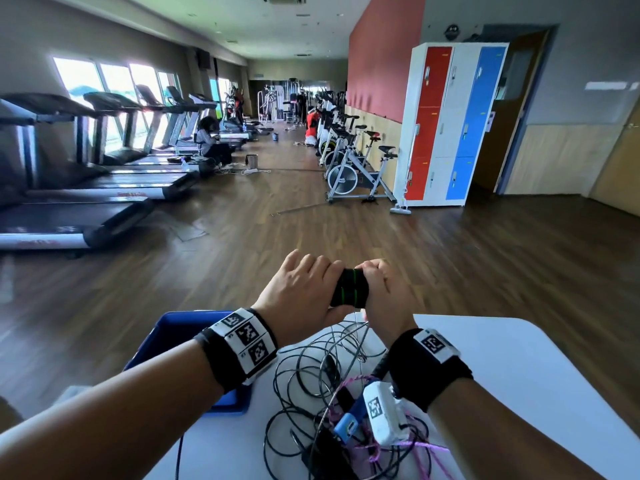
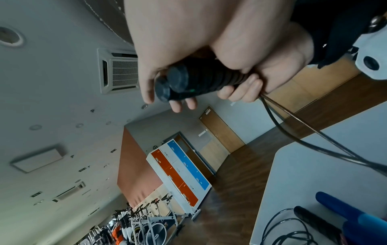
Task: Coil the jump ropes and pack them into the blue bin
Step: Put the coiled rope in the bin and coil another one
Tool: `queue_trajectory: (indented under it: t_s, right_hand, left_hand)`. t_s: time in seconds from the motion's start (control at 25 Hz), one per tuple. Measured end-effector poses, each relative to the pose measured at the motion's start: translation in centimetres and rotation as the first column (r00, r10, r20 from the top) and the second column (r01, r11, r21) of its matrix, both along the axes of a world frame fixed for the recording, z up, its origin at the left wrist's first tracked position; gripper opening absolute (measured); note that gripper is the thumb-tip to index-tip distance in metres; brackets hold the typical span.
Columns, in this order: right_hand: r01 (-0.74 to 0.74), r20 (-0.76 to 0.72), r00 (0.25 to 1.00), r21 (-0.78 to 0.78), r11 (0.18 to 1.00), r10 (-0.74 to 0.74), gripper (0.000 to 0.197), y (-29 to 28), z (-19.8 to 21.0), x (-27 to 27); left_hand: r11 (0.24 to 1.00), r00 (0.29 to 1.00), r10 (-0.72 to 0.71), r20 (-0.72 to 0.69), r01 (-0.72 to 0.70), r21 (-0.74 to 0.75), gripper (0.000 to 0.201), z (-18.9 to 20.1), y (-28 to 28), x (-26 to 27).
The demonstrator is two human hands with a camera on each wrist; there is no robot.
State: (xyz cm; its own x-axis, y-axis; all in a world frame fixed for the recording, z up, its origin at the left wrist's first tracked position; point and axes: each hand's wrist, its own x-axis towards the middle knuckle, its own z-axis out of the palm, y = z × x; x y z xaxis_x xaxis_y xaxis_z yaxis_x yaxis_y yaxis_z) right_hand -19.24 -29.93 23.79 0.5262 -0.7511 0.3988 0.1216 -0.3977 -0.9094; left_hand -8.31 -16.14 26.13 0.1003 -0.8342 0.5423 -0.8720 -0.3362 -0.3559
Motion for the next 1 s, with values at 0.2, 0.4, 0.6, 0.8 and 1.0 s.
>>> queue_trajectory:
  t_s: [0.2, 0.4, 0.6, 0.8, 1.0]
  right_hand:
    - [-0.201, -0.082, 0.976, -0.008, 0.98, 0.199, 0.028, -0.8, 3.3, -0.4]
    - [-0.535, -0.334, 0.786, 0.056, 0.843, 0.521, 0.023, -5.4, 6.8, -2.7]
    - [-0.527, -0.648, 0.715, -0.251, 0.812, 0.263, 0.005, -9.0, 8.9, -4.3]
    - [-0.451, -0.684, 0.73, -0.465, 0.762, 0.015, 0.01, -11.0, 9.4, -5.3]
    - [-0.314, -0.565, 0.824, -0.392, 0.865, 0.042, 0.016, -10.4, 9.9, -4.7]
  left_hand:
    - [0.998, 0.996, -0.065, -0.057, 0.065, -0.003, 0.081, 1.8, 0.0, 1.5]
    - [0.997, 0.997, -0.075, -0.023, 0.075, -0.007, 0.074, 4.3, 1.2, 3.7]
    - [0.998, 0.998, -0.065, 0.016, 0.065, -0.025, 0.068, 5.7, 2.4, 5.1]
    - [0.999, 0.999, -0.035, -0.007, 0.035, 0.003, 0.069, 5.7, 3.3, 6.7]
    - [1.0, 0.999, 0.0, -0.04, 0.0, 0.005, 0.068, 5.9, 3.6, 7.5]
